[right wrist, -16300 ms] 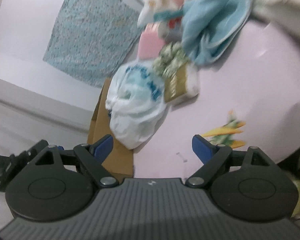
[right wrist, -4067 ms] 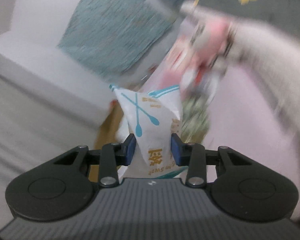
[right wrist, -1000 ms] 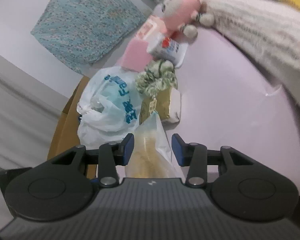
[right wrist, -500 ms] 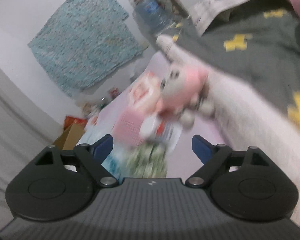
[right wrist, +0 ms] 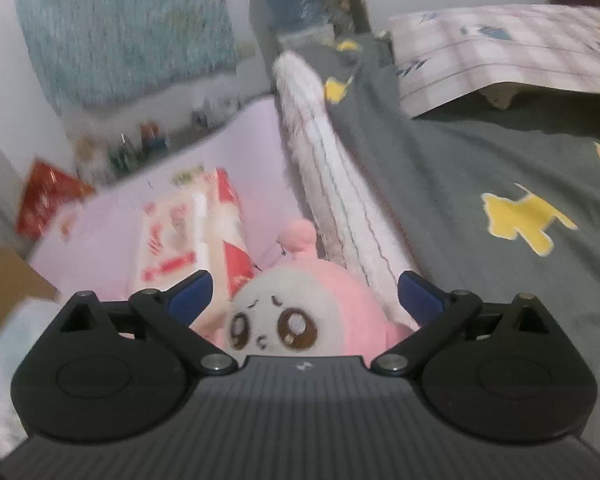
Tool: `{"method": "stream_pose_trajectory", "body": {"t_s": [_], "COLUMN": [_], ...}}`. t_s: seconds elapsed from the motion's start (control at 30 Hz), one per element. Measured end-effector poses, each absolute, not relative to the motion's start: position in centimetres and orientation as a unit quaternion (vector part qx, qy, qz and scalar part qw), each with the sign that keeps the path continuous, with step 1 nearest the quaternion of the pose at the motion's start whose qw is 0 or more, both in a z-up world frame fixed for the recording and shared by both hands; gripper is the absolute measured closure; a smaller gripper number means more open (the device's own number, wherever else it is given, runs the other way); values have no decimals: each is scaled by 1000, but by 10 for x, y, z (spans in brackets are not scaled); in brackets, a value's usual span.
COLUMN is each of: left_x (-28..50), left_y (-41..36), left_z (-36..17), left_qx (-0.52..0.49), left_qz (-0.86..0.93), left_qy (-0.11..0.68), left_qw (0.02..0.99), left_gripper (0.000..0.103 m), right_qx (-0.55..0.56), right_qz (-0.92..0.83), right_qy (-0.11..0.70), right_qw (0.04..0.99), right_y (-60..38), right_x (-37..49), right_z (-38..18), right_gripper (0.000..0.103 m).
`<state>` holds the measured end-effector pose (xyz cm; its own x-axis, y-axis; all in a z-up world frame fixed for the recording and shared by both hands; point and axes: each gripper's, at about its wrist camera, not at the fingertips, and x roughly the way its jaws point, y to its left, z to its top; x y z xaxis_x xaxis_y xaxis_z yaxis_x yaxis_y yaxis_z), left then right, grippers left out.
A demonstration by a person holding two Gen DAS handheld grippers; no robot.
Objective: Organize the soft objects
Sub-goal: 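Close the left gripper on the packet while the right gripper reaches the pink plush toy, then lift the snack packet with the left gripper while the right gripper lifts the pink plush toy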
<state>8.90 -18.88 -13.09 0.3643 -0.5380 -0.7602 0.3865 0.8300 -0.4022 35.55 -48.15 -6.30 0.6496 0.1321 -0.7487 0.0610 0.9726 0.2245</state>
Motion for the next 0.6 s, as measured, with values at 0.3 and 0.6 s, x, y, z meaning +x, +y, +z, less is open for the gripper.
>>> {"method": "stream_pose_trajectory", "body": {"t_s": [0.3, 0.6], "left_x": [90, 81], "left_y": [-184, -174], "left_z": [-131, -123], "left_qx": [-97, -104], "left_qz": [-274, -285], "left_qy": [489, 473], "left_qw": [823, 827], "left_gripper": [59, 73], "right_qx": [127, 184], "right_qz": [23, 11], "right_qy": [428, 358], "right_qw": [894, 915], "right_y": [-482, -519], "right_x": [341, 227], "right_z": [-74, -19], "right_gripper": [22, 22]}}
